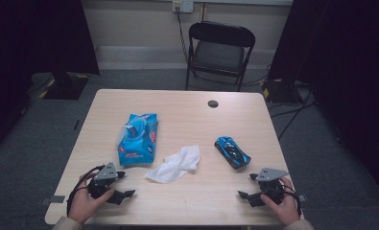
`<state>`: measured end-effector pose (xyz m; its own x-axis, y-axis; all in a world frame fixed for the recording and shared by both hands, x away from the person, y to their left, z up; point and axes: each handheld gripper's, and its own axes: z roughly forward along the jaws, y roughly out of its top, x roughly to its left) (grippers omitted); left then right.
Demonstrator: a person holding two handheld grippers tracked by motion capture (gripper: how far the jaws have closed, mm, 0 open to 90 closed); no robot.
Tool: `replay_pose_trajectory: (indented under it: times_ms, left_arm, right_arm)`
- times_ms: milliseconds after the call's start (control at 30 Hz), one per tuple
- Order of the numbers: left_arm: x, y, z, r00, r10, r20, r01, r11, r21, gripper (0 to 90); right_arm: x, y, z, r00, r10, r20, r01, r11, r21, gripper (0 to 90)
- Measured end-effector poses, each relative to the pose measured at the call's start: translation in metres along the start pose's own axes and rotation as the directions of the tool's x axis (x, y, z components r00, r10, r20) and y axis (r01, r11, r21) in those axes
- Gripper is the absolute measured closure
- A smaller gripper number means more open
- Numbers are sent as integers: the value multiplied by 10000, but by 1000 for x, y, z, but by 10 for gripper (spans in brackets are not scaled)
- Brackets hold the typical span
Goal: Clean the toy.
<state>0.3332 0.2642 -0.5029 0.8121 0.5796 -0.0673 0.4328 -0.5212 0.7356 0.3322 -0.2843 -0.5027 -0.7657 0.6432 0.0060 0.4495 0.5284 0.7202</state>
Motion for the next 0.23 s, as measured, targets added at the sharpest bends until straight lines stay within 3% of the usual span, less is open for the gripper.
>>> replay_pose_trajectory:
  times_ms: [233]
  left_arm:
    - [-1, -1, 2, 9992, 354, -192, -355, 9994, -29, 148]
  right_arm:
    - [1, -2, 0, 10000, 51, 66, -50, 9998, -167, 147]
